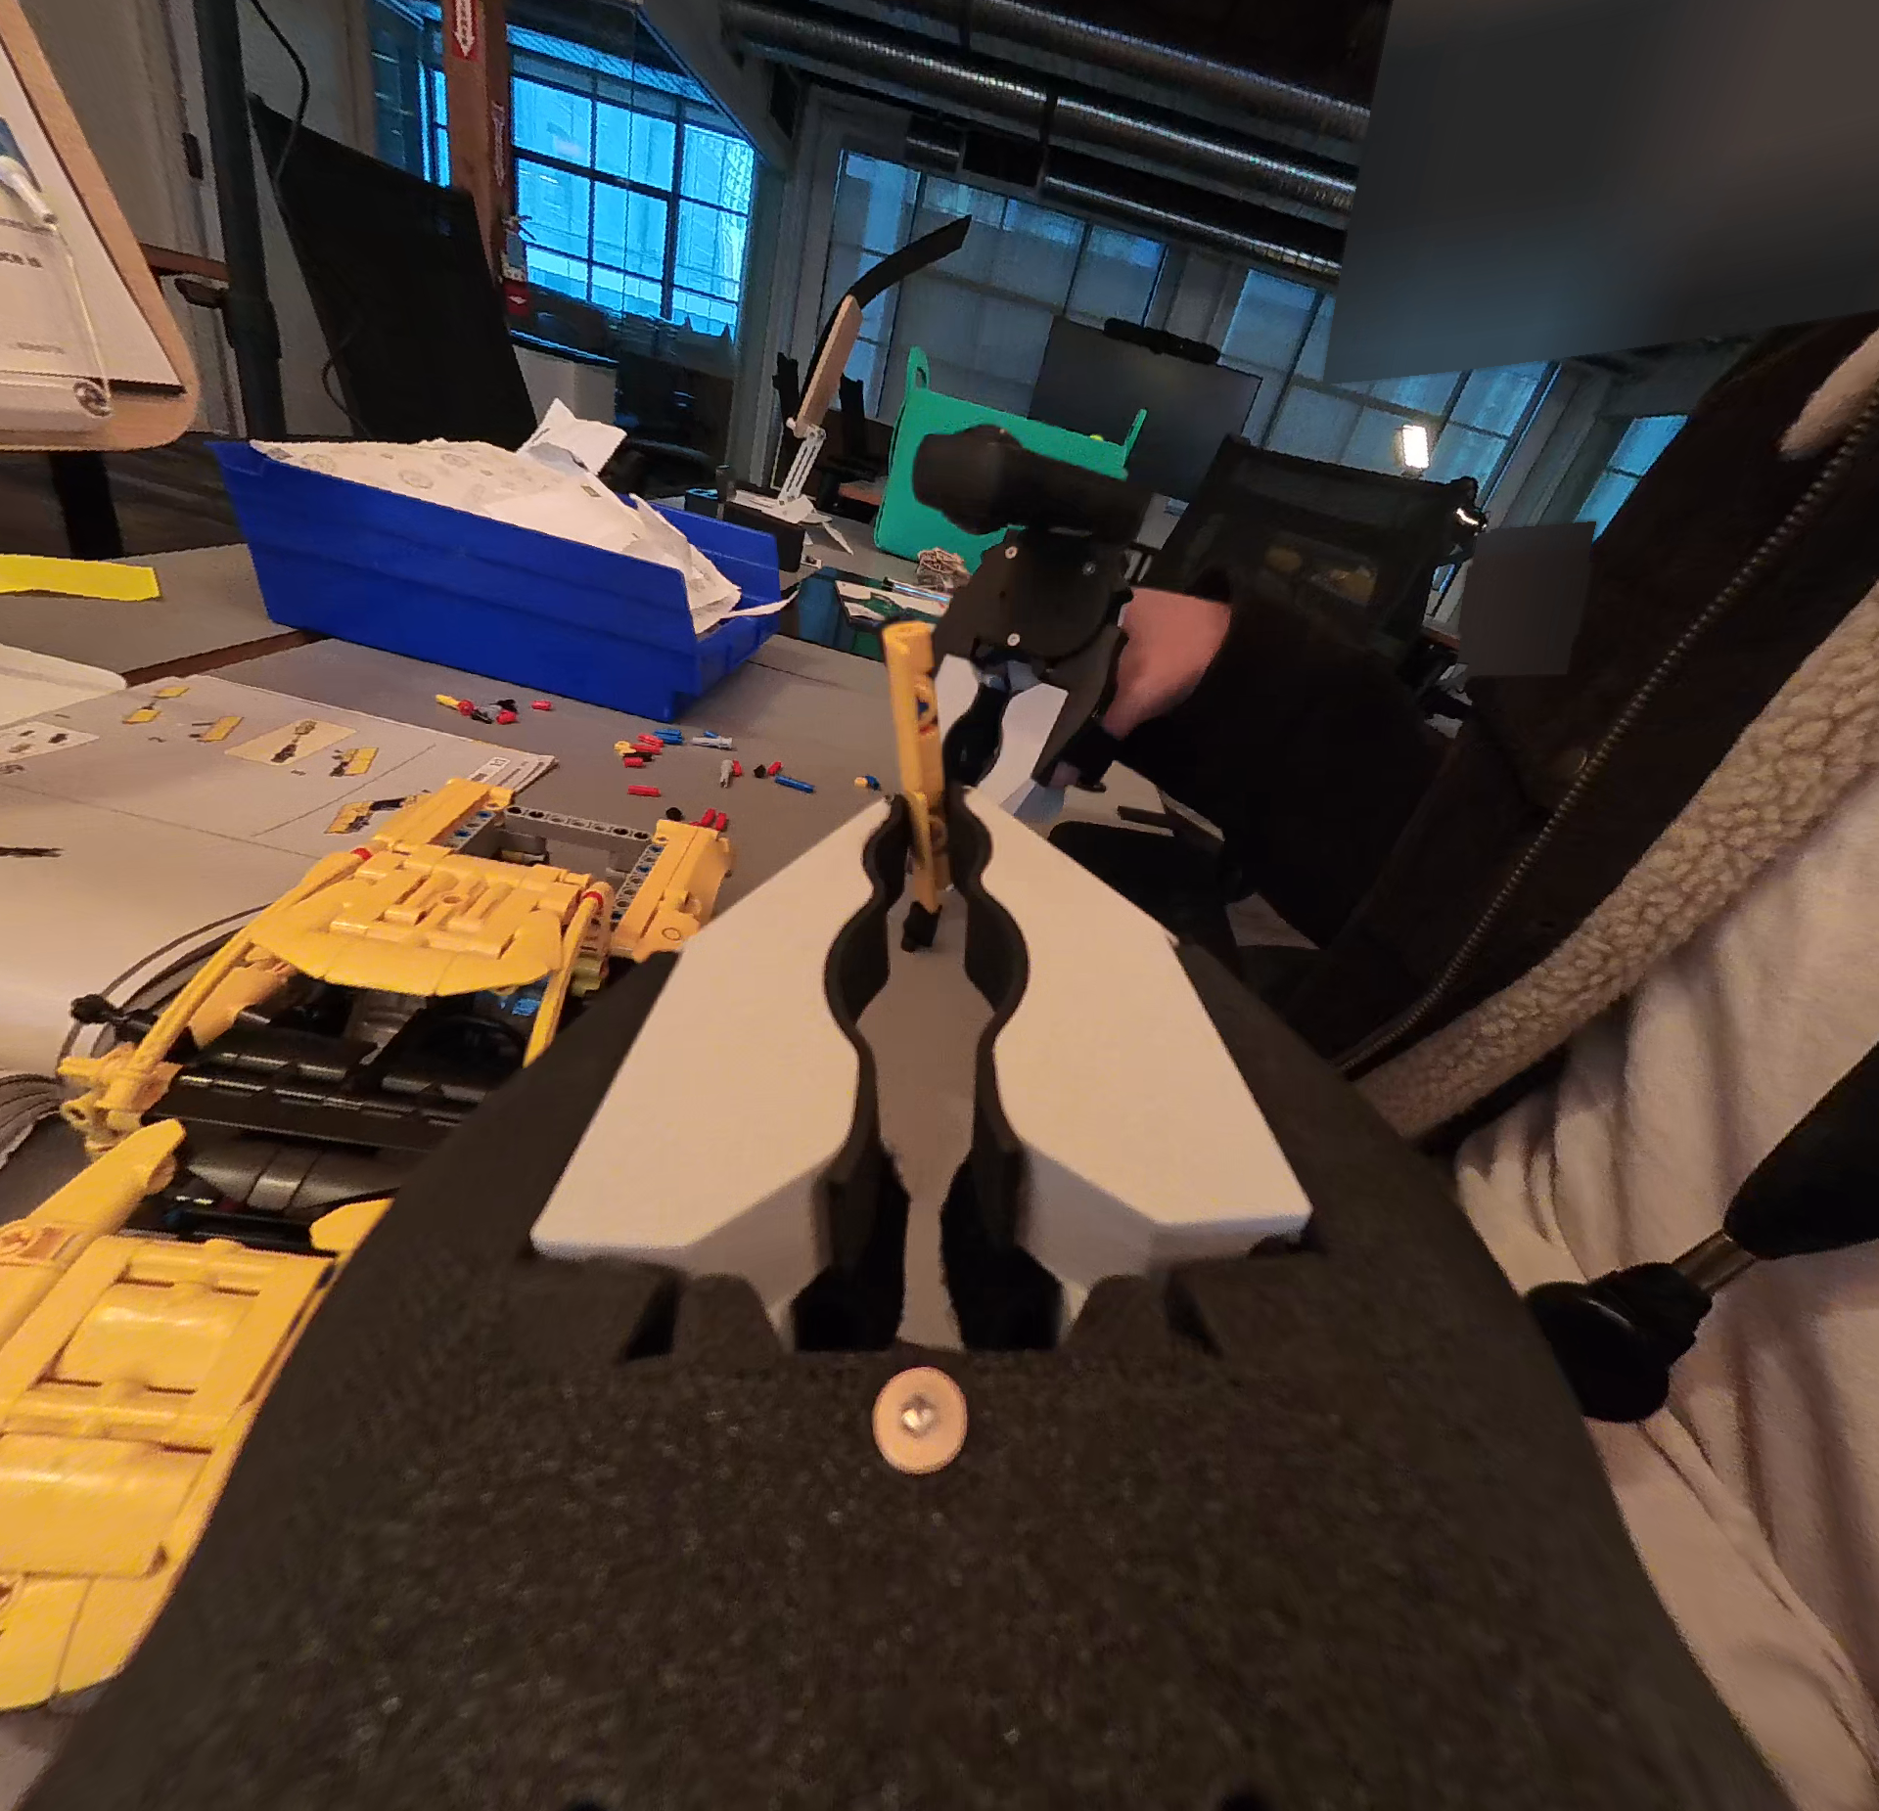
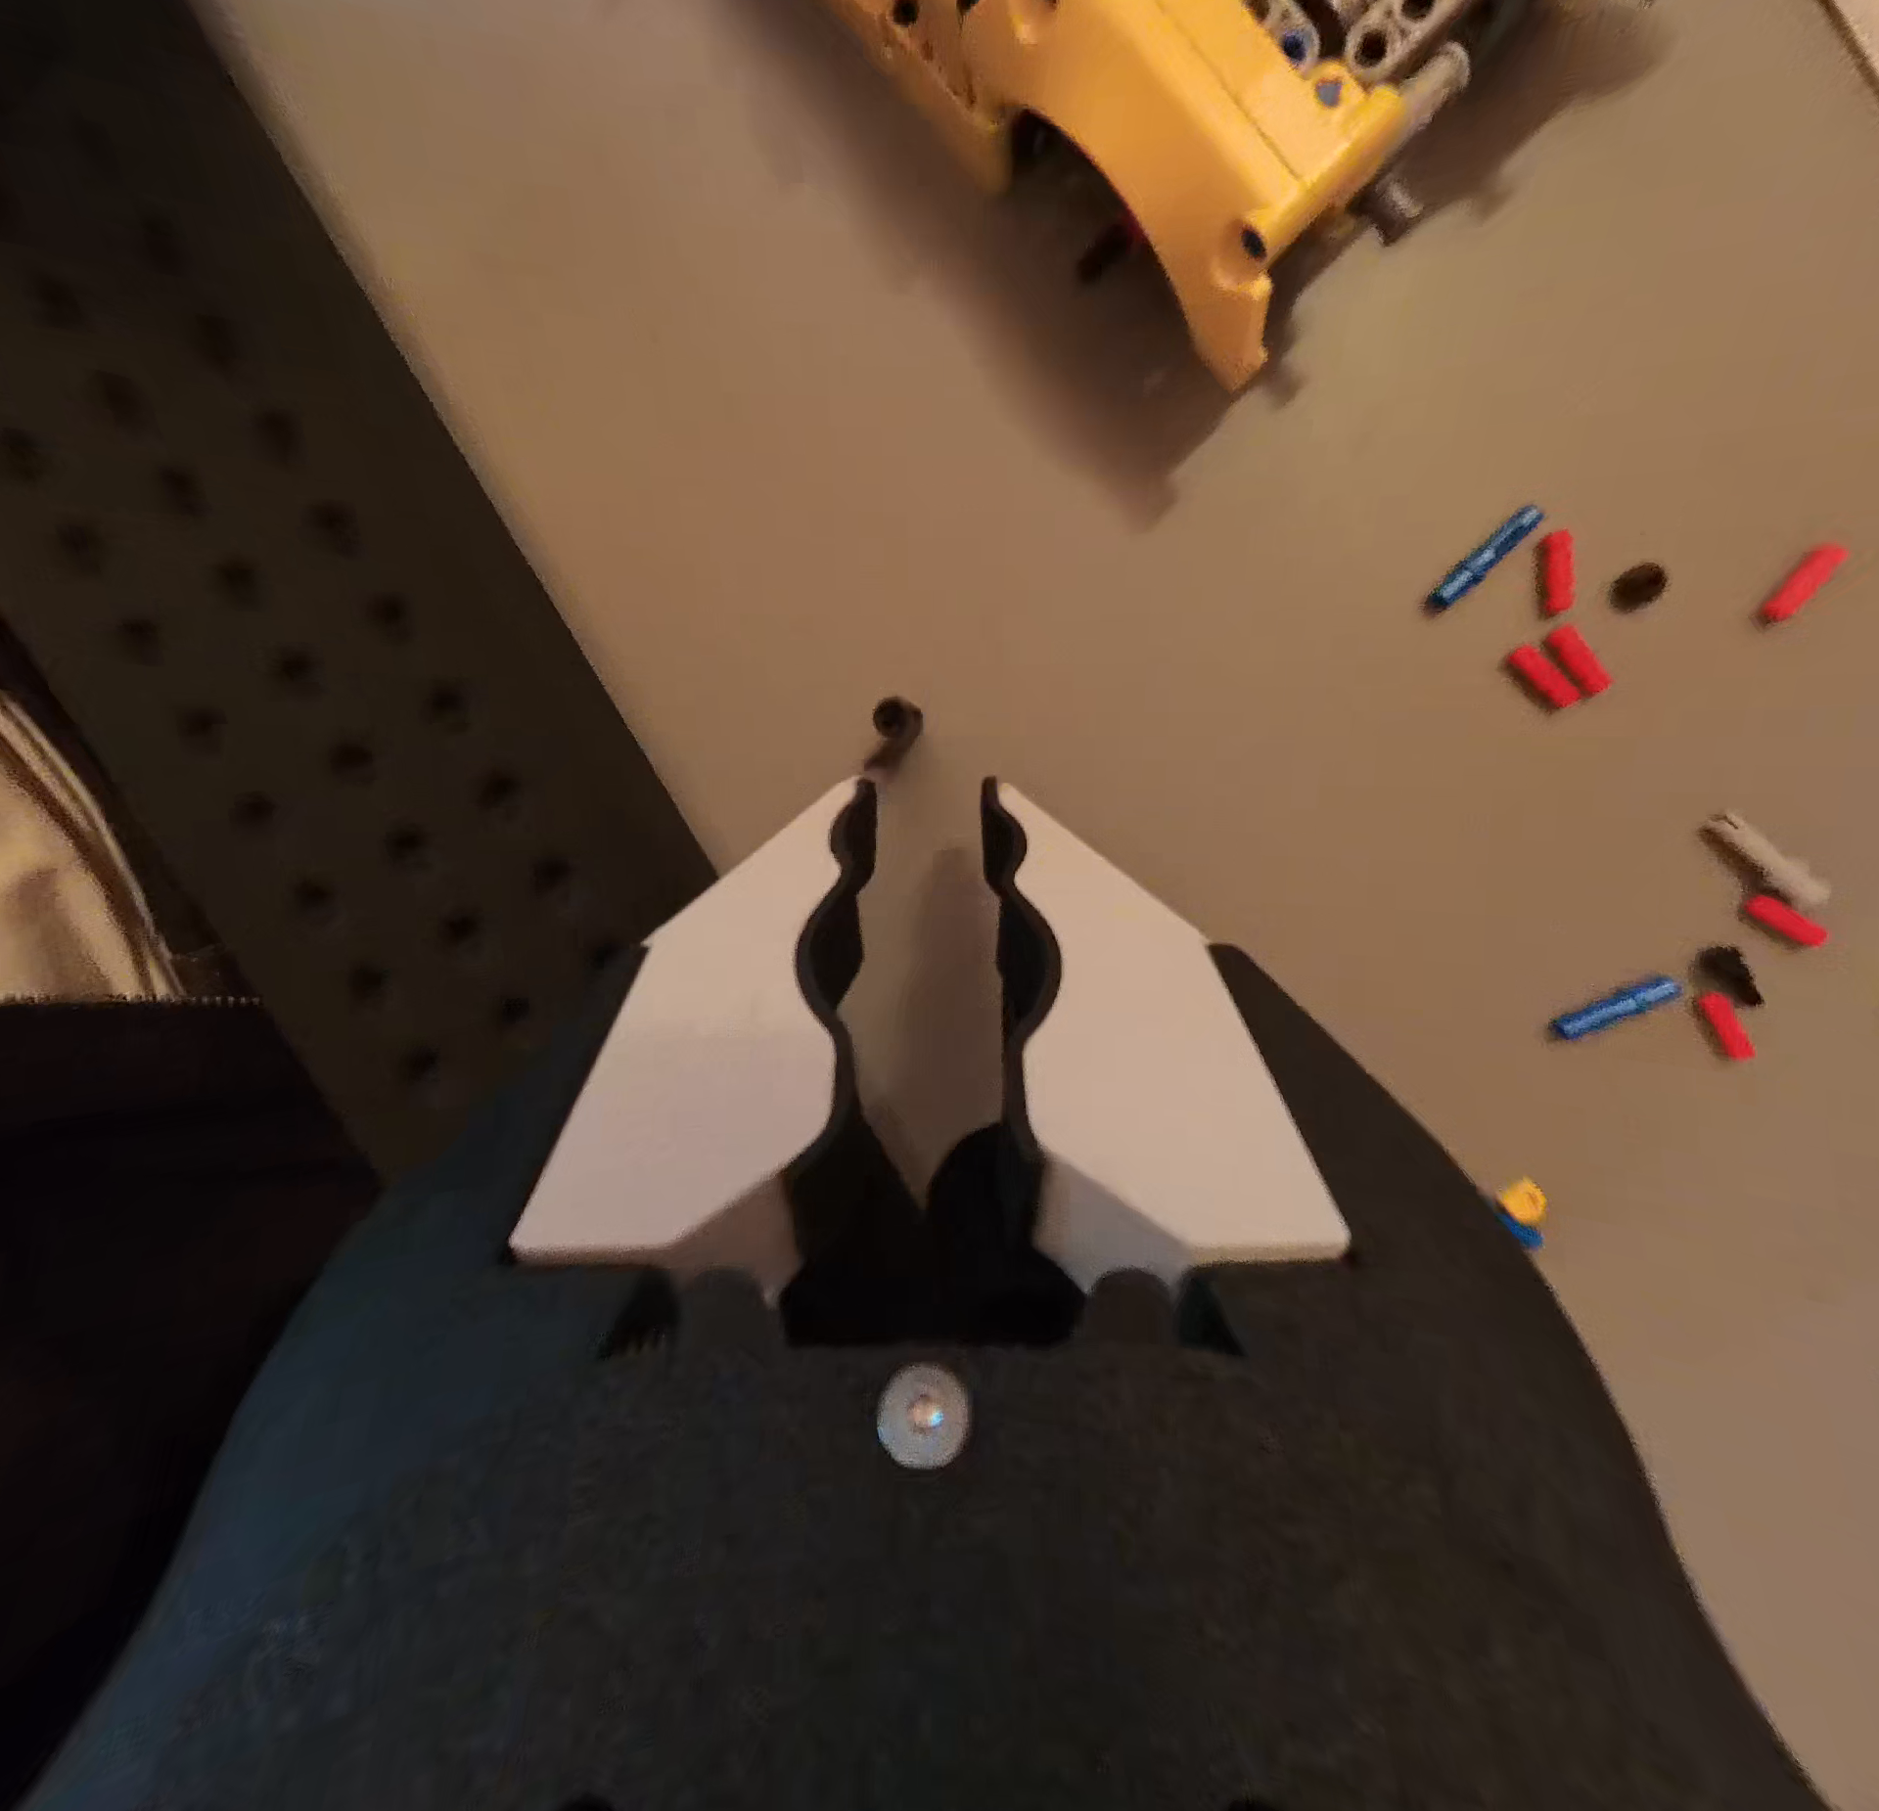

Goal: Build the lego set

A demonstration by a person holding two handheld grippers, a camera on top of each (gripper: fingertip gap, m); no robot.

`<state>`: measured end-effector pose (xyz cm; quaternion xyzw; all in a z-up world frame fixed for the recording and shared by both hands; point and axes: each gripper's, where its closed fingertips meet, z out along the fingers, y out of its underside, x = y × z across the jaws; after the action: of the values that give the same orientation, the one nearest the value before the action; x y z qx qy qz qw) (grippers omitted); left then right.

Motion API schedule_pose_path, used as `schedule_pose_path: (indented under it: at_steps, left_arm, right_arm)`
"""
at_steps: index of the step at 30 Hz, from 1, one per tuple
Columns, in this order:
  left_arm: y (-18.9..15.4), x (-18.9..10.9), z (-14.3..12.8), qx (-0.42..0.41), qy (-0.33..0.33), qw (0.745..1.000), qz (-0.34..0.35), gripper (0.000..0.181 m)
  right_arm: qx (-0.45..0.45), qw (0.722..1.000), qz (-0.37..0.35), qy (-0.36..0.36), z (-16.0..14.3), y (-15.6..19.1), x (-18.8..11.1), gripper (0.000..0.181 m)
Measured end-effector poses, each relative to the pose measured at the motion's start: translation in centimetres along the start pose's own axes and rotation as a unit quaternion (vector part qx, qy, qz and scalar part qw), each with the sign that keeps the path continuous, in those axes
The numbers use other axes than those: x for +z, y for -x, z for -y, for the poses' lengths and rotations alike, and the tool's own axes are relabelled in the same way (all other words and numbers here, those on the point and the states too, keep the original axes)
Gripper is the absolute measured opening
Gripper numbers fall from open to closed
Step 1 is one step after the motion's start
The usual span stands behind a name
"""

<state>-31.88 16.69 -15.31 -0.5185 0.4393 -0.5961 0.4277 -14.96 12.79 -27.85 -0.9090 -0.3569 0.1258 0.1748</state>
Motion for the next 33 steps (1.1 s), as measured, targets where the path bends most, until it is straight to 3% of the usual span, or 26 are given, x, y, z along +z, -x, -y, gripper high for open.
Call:
schedule_pose_path:
  at_steps: [6, 10, 21, 23, 26, 30, 33]
  left_arm:
    - [0.0, 0.0, -0.1, -0.007, 0.000, 1.000, -0.001, 0.007]
    - [-0.1, 0.1, -0.3, -0.007, 0.006, 1.000, -0.004, 0.006]
    - [-0.1, 0.2, -0.6, -0.012, 0.012, 1.000, -0.004, 0.006]
    - [0.0, 0.1, -0.3, -0.020, 0.004, 1.000, -0.006, 0.006]
    - [0.2, -0.3, 0.6, -0.051, -0.024, 0.998, -0.017, 0.006]
    - [-0.1, -1.1, 2.2, -0.111, -0.077, 0.989, -0.059, 0.006]
    - [-0.3, -1.4, 2.7, -0.145, -0.096, 0.981, -0.083, 0.006]
  right_arm:
    - [0.008, 1.000, 0.009, 0.028, 0.2, 0.8, 1.6, 0.028]
    - [0.005, 0.997, -0.042, 0.070, 0.0, 0.0, 2.3, 0.027]
    - [-0.017, 0.993, -0.056, 0.098, -0.1, 0.3, 2.8, 0.009]
    - [-0.058, 0.996, -0.051, 0.045, 1.7, 0.8, 2.2, 0.008]
    - [-0.126, 0.984, -0.013, -0.128, 7.2, 3.3, -0.5, 0.008]
    - [-0.147, 0.903, 0.072, -0.398, 14.0, 7.6, -5.1, 0.007]
    - [-0.089, 0.841, 0.149, -0.512, 17.0, 9.9, -6.2, 0.007]
